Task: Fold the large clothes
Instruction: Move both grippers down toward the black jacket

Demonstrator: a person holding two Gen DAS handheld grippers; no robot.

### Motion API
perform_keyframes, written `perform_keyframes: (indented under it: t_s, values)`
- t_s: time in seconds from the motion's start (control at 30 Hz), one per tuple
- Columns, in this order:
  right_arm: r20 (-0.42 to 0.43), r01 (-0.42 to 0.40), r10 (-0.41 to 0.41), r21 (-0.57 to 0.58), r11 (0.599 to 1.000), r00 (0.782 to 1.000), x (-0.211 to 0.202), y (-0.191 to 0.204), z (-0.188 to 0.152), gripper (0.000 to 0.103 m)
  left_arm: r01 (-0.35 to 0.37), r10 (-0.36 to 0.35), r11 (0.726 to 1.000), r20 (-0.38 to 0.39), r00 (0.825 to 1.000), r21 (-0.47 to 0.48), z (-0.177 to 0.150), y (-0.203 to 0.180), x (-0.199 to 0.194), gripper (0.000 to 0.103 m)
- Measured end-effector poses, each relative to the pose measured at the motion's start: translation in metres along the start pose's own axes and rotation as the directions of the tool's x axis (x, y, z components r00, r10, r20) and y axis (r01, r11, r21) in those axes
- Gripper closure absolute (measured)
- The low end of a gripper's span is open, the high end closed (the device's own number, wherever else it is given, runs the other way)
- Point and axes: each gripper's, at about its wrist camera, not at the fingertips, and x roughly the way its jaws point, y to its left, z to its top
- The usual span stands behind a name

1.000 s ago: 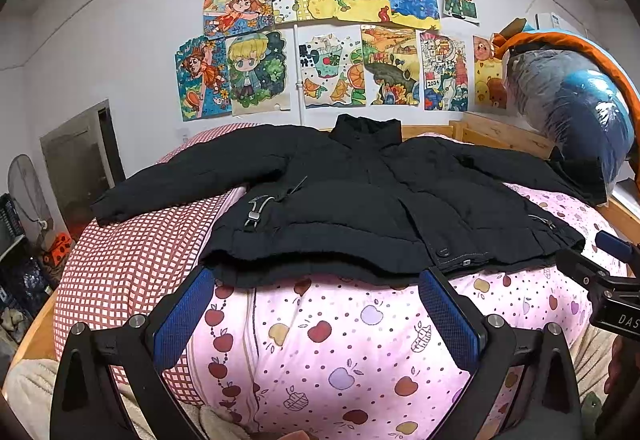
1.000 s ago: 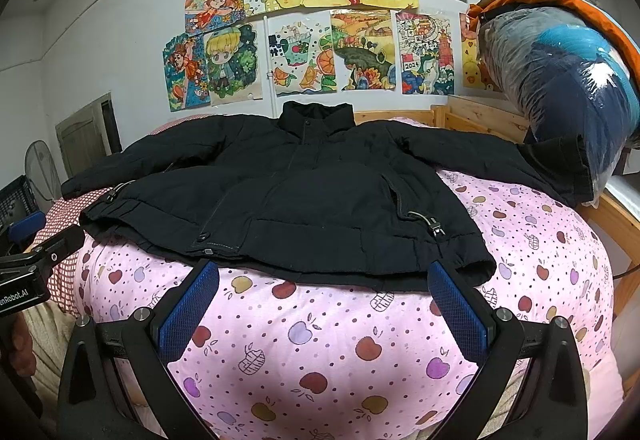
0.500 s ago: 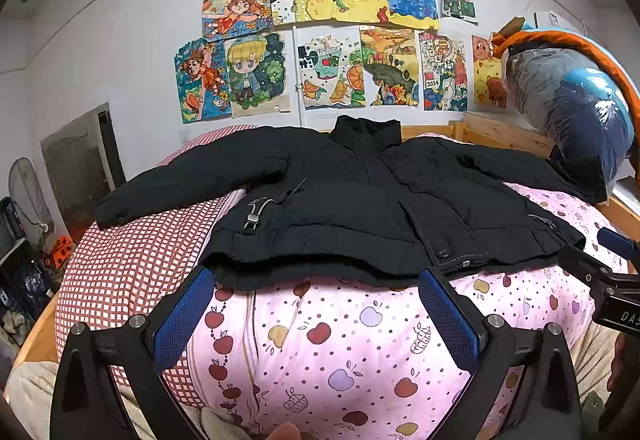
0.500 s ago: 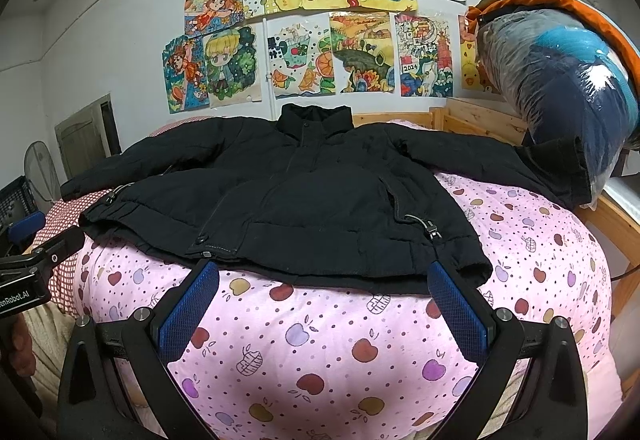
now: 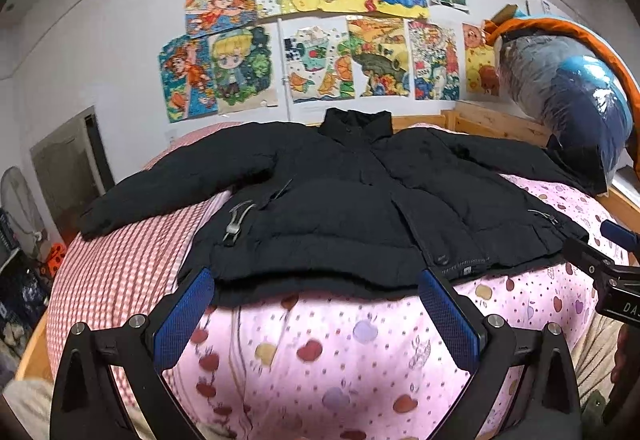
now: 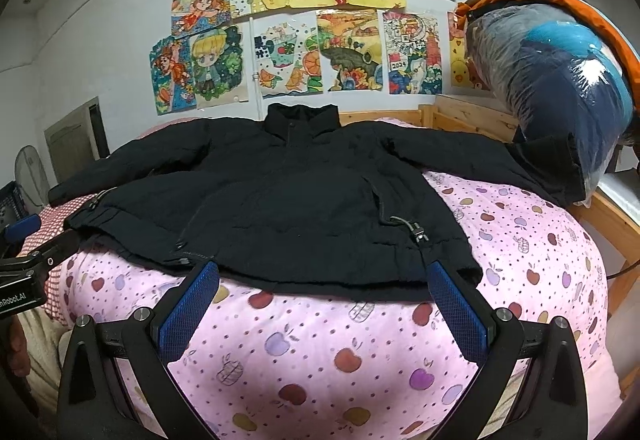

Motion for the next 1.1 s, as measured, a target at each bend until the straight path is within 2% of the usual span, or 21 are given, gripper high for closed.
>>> perform_keyframes:
  t_s: [0.1, 0.2, 0.3, 0.47, 0.63, 0.67, 0.73, 0.8, 0.93, 1.03, 1.1]
  values:
    - [-0.027, 0.021, -0.021, -0.008, 1.0, 0.999, 0.011, -0.005, 0.01, 0.001, 0.056, -0.054, 0.997, -0.046, 0.998, 0.061, 0.017, -0.007, 0.02, 0.0]
    - [-0.057, 0.057, -0.057, -0.006, 0.998, 0.997, 0.025, -0.012, 0.023, 0.001, 0.089, -0.077, 0.989, -0.095, 0.992, 0.121, 0.038, -0.015, 0.045, 0.0]
    - [-0.086, 0.094, -0.093, 0.003, 0.996, 0.992, 0.043, -0.022, 0.034, 0.001, 0.116, -0.1, 0.986, -0.13, 0.986, 0.119, 0.061, -0.021, 0.07, 0.0]
    - [-0.092, 0.152, -0.151, 0.008, 0.988, 0.984, 0.069, -0.039, 0.049, 0.001, 0.152, -0.138, 0.983, -0.137, 0.981, 0.099, 0.09, -0.036, 0.107, 0.0]
    - [-0.09, 0.221, -0.218, 0.025, 0.975, 0.972, 0.098, -0.07, 0.063, 0.001, 0.152, -0.132, 0.974, -0.121, 0.984, 0.167, 0.119, -0.069, 0.152, 0.0]
    - [-0.079, 0.253, -0.249, 0.046, 0.966, 0.965, 0.101, -0.081, 0.065, 0.001, 0.16, -0.138, 0.972, -0.13, 0.982, 0.173, 0.124, -0.077, 0.164, 0.0]
    - [-0.057, 0.346, -0.342, 0.119, 0.931, 0.938, 0.102, -0.107, 0.066, 0.001, 0.198, -0.172, 0.967, -0.159, 0.972, 0.163, 0.133, -0.088, 0.186, 0.0]
    - [-0.047, 0.439, -0.439, 0.215, 0.872, 0.897, 0.103, -0.144, 0.066, 0.001, 0.225, -0.197, 0.963, -0.182, 0.963, 0.148, 0.142, -0.103, 0.211, 0.0]
    - [-0.048, 0.499, -0.518, 0.355, 0.79, 0.854, 0.108, -0.203, 0.062, 0.001, 0.249, -0.224, 0.959, -0.178, 0.958, 0.134, 0.159, -0.133, 0.252, 0.0]
    - [-0.062, 0.519, -0.547, 0.418, 0.746, 0.835, 0.117, -0.239, 0.06, 0.001, 0.292, -0.266, 0.95, -0.199, 0.943, 0.112, 0.172, -0.161, 0.285, 0.0]
    - [-0.066, 0.516, -0.546, 0.436, 0.737, 0.835, 0.127, -0.263, 0.06, 0.001, 0.32, -0.291, 0.94, -0.221, 0.931, 0.114, 0.182, -0.184, 0.309, 0.0]
